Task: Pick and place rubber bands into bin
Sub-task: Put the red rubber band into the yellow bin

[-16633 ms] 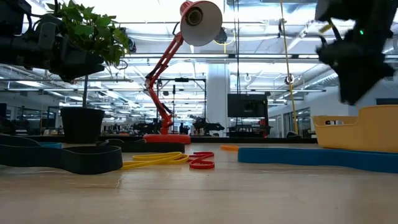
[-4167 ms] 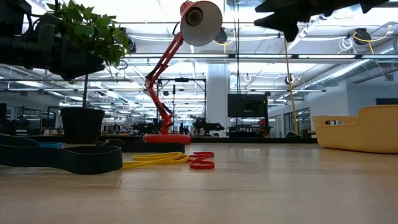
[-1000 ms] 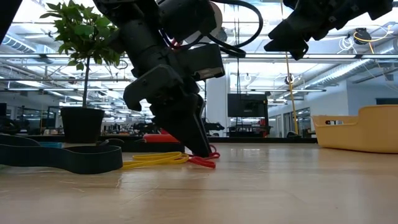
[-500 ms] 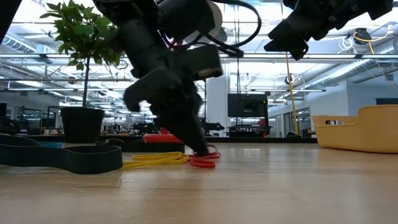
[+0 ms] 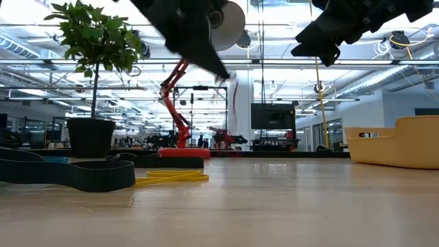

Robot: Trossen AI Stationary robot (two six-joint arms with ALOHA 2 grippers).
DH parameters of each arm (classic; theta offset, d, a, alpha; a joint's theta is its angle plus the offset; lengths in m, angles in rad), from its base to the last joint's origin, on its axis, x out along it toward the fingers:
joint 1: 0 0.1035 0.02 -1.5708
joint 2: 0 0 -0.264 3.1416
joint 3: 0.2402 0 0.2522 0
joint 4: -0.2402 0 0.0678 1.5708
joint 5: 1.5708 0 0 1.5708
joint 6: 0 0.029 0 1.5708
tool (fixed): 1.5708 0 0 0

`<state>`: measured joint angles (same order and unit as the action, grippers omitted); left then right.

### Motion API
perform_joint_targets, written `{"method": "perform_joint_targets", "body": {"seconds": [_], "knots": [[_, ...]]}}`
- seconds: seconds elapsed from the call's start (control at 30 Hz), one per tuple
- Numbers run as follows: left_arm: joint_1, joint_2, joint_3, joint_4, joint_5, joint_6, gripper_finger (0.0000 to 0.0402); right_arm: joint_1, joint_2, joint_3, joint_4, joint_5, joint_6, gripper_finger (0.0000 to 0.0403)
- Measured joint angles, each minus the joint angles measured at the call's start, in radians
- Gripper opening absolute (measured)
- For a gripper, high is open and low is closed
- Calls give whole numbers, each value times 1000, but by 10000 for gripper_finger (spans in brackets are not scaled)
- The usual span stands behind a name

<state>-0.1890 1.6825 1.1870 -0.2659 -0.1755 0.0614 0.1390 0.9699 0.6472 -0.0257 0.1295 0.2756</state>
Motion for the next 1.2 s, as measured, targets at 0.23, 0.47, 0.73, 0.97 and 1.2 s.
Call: {"method": "perform_joint_targets", "body": {"seconds": [0.23,0.47,0.73,0.97,1.2], "knots": [[15,-111,1,73,-110,93,1,0,8,0,67,-28,60,167],[48,-102,1,158,-107,150,1,0,93,1,229,-28,5,167],[75,-99,1,179,-86,147,1,-1,238,0,353,-27,21,167],[79,-99,1,194,-52,151,2,-17,333,0,479,5,-3,167],[80,-99,1,211,-59,159,3,-42,397,0,626,-2,44,165]]}}
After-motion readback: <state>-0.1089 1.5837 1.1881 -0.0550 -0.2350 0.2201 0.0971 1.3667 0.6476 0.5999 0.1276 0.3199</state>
